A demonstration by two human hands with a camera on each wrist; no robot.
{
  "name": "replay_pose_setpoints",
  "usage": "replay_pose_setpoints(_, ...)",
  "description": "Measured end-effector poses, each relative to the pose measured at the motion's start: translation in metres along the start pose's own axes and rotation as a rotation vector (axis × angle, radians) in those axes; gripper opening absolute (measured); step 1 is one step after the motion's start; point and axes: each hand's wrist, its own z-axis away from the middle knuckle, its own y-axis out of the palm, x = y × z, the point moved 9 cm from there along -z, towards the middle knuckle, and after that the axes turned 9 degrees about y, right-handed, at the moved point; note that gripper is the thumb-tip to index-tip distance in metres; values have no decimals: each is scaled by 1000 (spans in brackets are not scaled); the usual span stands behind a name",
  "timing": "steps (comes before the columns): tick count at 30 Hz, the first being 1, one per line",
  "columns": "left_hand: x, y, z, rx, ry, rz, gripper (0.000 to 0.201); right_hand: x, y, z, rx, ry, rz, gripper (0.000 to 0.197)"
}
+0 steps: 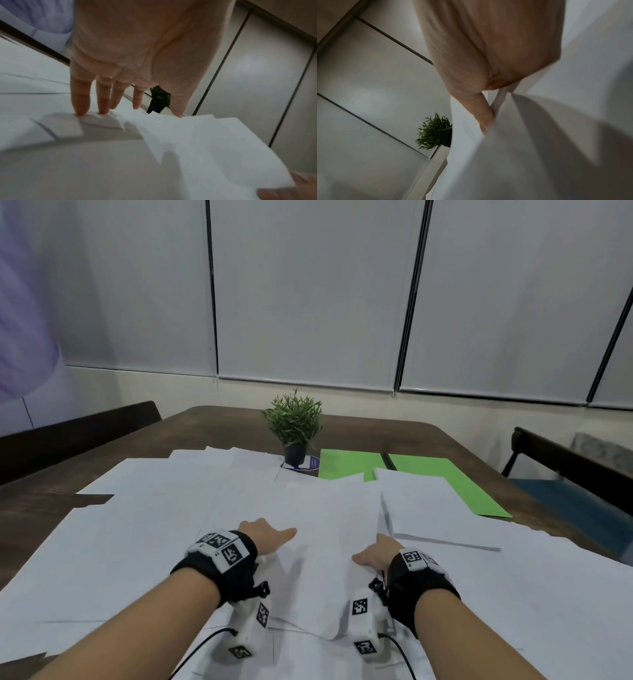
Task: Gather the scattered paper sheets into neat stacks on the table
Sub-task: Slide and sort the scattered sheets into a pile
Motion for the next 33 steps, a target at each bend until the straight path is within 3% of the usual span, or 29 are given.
replay_pose_setpoints(6, 37, -10, -4, -161, -57, 316, 97, 5, -5, -6, -1, -219, -396, 72)
replay_pose_setpoints(10, 38, -29, -12, -286, 110, 636, 94, 30, -27, 30, -2, -371, -583, 59)
replay_pose_setpoints(12, 29, -50, -9, -395, 255, 787, 84, 46, -44, 45, -68, -453, -584, 47)
replay_pose_setpoints(15, 4, -87, 15, -530, 459, 939, 44, 66, -67, 62, -158, -540, -680, 32)
replay_pose_setpoints(19, -19, -122, 42, -668, 628, 1125, 25, 91, -85, 81, -203, -624, -817, 31)
replay_pose_setpoints(23, -28, -130, 46, -668, 694, 1141, 14, 110, -86, 88, -217, -680, -813, 43)
replay_pose_setpoints(29, -30, -115, 42, -646, 690, 1082, 10, 112, -66, 86, -217, -660, -799, 32)
replay_pose_setpoints(33, -47, -126, 56, -718, 761, 1015, 25, 116, -80, 95, -344, -698, -791, 29)
